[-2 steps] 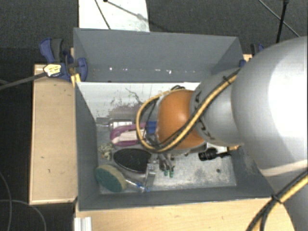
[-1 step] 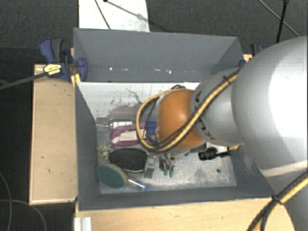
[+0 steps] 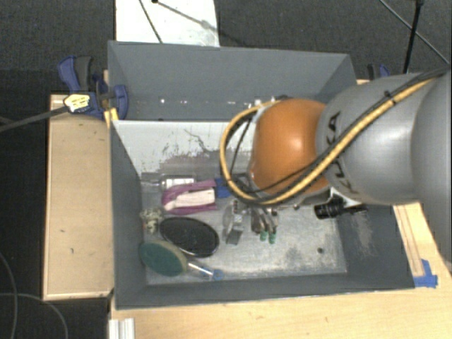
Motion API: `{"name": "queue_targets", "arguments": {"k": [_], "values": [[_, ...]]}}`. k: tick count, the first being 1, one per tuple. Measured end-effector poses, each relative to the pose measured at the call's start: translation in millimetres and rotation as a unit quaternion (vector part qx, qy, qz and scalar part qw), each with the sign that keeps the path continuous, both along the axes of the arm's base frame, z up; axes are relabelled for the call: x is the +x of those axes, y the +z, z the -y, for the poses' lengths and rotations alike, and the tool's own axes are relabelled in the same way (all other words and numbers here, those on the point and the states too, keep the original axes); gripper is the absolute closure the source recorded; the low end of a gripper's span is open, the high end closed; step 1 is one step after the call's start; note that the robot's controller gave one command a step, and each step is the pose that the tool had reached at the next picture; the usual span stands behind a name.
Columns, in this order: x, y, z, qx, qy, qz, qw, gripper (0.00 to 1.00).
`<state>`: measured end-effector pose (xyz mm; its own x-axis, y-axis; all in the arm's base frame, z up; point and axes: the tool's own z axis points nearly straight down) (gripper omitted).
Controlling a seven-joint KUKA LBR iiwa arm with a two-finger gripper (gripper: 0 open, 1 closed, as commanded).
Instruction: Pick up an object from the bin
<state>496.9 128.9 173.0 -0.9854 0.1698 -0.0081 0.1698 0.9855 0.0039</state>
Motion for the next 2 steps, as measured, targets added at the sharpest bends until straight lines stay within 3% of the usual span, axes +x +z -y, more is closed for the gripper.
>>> {"name": "queue_targets", "arguments": {"k": [1, 2], "values": [[-1.2, -4.6, 0.2, -0.001, 0.000, -0.0034, 1.0000, 0.00], [11.8, 22.0, 13.7, -0.001, -0.008, -0.0013, 1.0000, 0.00]]}}
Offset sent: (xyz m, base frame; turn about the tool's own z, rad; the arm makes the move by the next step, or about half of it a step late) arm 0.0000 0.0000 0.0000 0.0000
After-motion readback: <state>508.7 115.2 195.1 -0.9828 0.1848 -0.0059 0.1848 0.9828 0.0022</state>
